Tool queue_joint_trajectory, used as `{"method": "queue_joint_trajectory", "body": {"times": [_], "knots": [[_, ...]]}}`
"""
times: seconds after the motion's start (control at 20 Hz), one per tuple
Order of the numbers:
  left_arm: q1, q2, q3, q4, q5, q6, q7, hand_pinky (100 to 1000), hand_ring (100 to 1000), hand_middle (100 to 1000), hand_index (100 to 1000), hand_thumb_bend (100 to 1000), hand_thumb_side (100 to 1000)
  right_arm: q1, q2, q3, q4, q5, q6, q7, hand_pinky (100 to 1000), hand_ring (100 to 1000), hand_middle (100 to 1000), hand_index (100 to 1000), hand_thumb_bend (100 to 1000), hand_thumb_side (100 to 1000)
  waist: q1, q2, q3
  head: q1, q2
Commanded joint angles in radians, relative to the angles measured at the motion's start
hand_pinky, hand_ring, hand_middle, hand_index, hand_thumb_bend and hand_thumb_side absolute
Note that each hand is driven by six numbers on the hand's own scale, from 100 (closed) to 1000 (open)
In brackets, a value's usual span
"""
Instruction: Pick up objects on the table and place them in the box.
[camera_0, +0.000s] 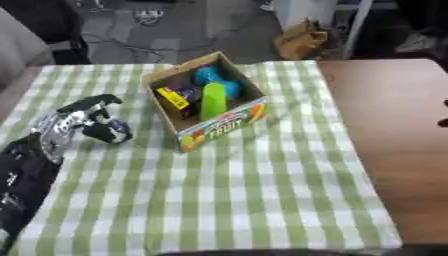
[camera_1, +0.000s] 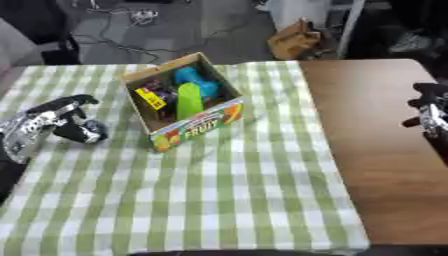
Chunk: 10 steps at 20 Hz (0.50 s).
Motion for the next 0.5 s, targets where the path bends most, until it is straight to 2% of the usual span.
{"method": "queue_joint_trajectory", "body": {"times": [0.05,0.5], "knots": [[-0.029,0.010,0.001,0.003,-0.022,-0.002,-0.002,649,779,901,897,623,339,-0.007,-0.024,-0.004,-0.010,-0.005,-0.003,0.004,600,759,808,822,100,730,-0.006,-0.005,-0.002,-0.002,-0.001],[-0.029,0.003,0.003,0.017,-0.033,-0.006,0.011,642,762,893,890,633,346,-0.007,-0.023,-0.004,-0.010,-0.006,-0.004,0.005,600,759,808,822,100,729,-0.006,-0.004,-0.002,-0.004,-0.001]]}}
